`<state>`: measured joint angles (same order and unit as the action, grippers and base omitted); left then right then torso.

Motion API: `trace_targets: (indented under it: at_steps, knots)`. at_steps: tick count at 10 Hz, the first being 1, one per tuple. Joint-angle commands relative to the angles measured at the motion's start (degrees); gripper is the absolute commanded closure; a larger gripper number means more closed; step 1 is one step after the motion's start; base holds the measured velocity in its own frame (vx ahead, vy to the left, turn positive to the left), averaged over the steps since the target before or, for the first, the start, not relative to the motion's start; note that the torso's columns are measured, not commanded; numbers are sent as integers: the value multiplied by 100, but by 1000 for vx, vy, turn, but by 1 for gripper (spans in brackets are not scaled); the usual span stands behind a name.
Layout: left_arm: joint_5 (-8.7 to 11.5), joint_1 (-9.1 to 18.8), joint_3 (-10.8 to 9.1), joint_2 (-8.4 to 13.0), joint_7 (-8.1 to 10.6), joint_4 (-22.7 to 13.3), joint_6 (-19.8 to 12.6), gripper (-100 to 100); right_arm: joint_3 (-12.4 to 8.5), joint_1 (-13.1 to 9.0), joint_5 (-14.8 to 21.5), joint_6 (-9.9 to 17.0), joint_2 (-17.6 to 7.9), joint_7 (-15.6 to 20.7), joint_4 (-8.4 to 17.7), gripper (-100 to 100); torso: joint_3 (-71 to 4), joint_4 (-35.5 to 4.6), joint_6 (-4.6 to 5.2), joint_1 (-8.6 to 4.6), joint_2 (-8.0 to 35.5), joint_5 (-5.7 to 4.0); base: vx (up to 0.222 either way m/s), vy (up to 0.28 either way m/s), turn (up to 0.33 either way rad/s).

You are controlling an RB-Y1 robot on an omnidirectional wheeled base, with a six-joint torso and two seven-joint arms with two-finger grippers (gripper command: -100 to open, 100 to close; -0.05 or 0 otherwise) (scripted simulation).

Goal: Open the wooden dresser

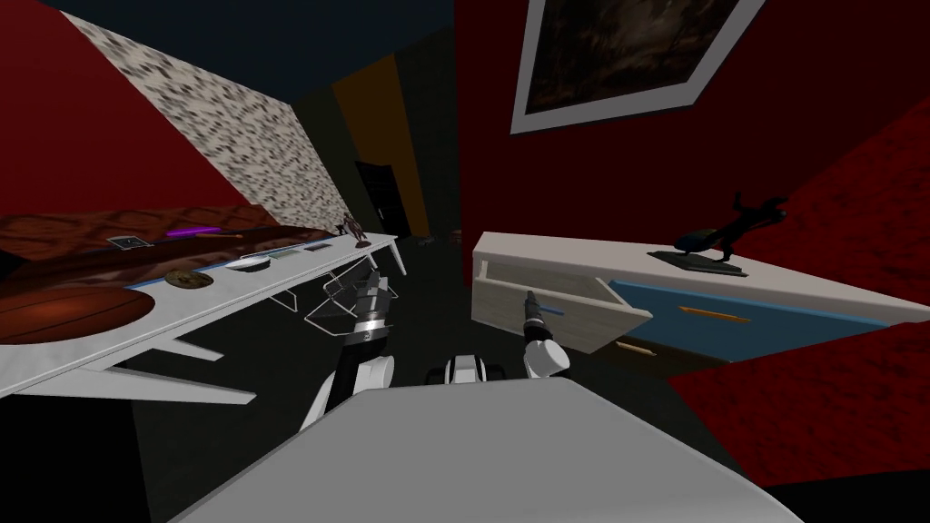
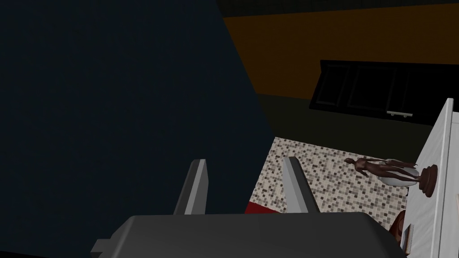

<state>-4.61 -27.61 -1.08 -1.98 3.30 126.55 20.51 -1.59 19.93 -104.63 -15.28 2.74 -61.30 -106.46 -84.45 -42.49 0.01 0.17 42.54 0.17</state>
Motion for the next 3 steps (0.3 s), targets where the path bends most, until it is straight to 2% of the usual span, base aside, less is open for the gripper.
trace_targets:
  at_steps: [1, 3]
  knots:
    - [0, 0, 0, 0, 0, 0, 0, 0, 1, 8, -2, -2, 2, -1, 12, 0, -5, 5, 0, -4, -8, -3, 0, 0, 0]
    - [0, 0, 0, 0, 0, 0, 0, 0, 3, 18, -5, -4, 5, -3, 27, 0, -9, 12, 0, -10, -17, -9, 0, 0, 0]
